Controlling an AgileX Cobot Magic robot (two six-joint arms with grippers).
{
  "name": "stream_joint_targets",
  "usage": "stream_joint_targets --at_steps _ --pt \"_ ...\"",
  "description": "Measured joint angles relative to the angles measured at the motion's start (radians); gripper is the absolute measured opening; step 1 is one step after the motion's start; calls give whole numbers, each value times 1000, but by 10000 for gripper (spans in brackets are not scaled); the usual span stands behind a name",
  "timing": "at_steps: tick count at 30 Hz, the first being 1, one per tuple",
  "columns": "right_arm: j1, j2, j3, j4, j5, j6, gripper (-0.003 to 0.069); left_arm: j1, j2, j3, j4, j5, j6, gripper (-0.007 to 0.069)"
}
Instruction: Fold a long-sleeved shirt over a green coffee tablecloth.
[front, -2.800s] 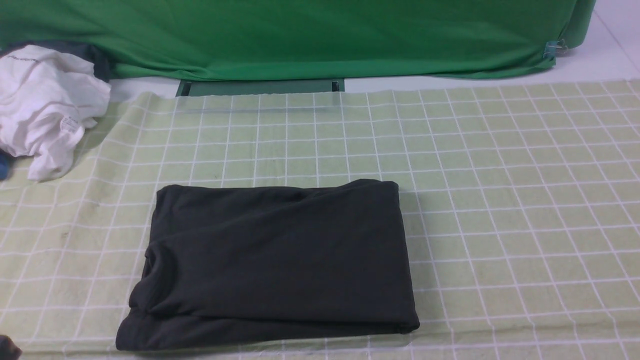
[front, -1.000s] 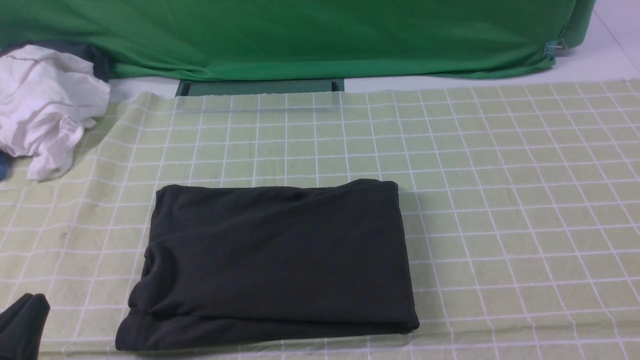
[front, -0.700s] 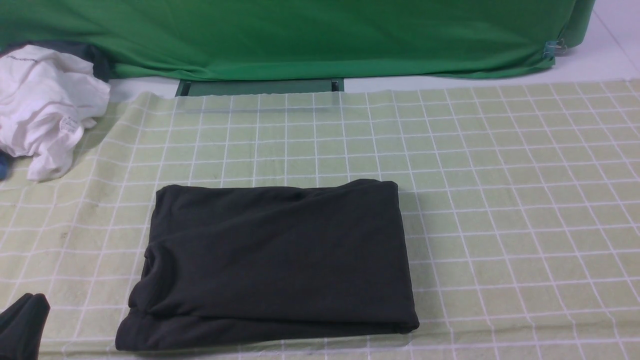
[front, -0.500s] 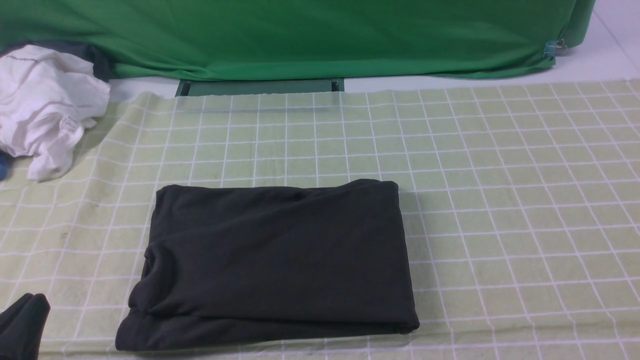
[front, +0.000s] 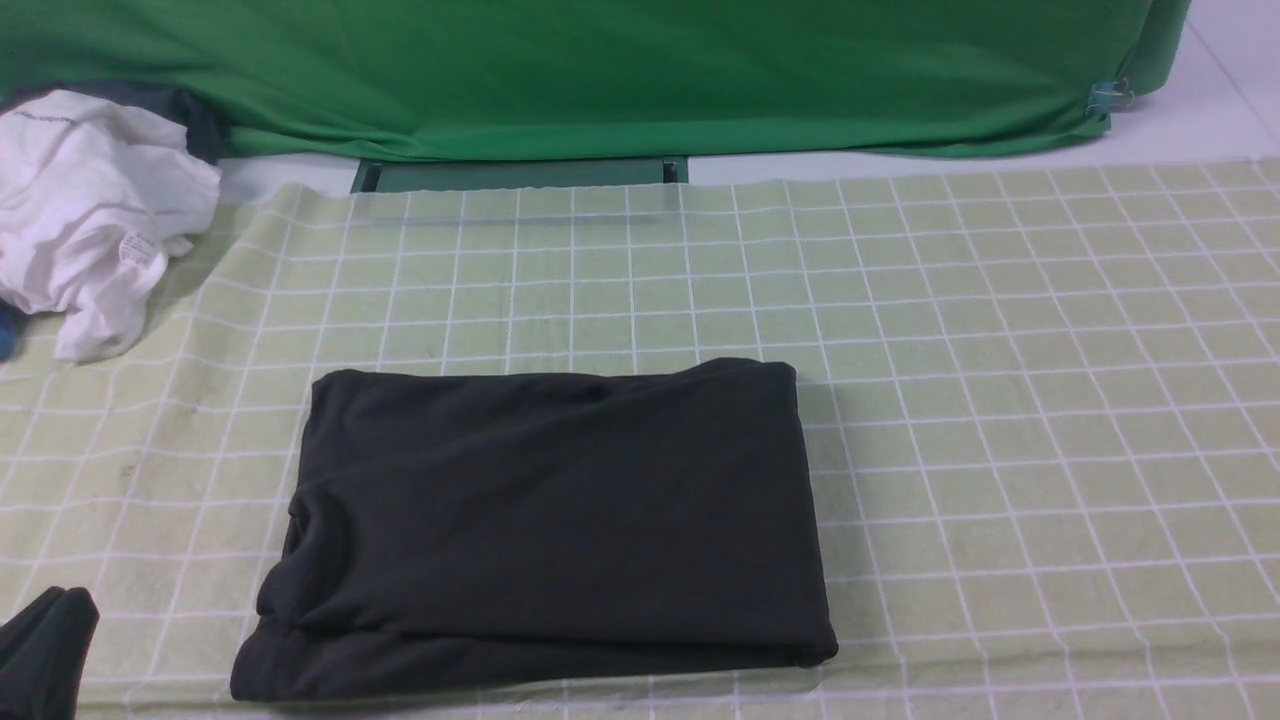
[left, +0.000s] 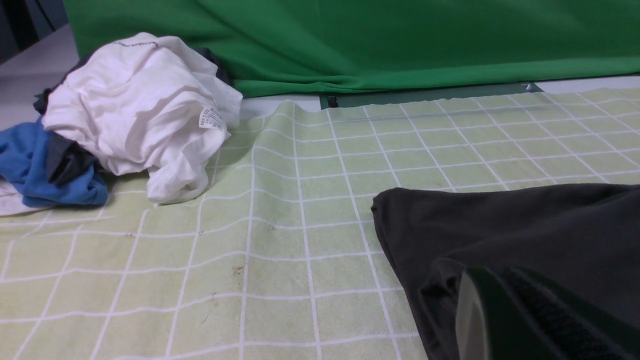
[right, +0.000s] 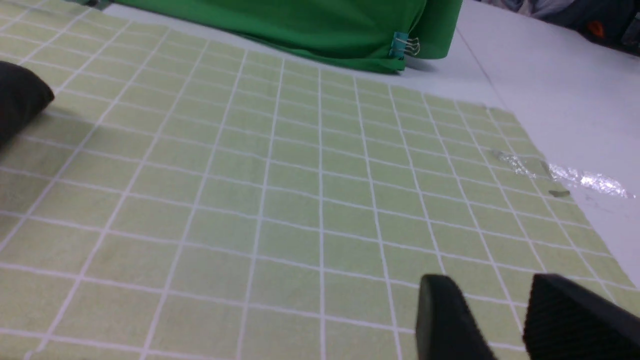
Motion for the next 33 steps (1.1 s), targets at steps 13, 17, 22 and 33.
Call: stream_joint_targets --at_steps 13,17,22,33 --pt "-51 -8 0 1 16 0 244 0 0 0 11 -1 0 17" --pt "-52 -8 0 1 16 0 244 0 0 0 12 -1 -1 17" --pt "-52 -8 0 1 16 0 244 0 0 0 14 -1 -1 17" --pt "-52 -8 0 1 16 0 244 0 0 0 14 -1 -1 17"
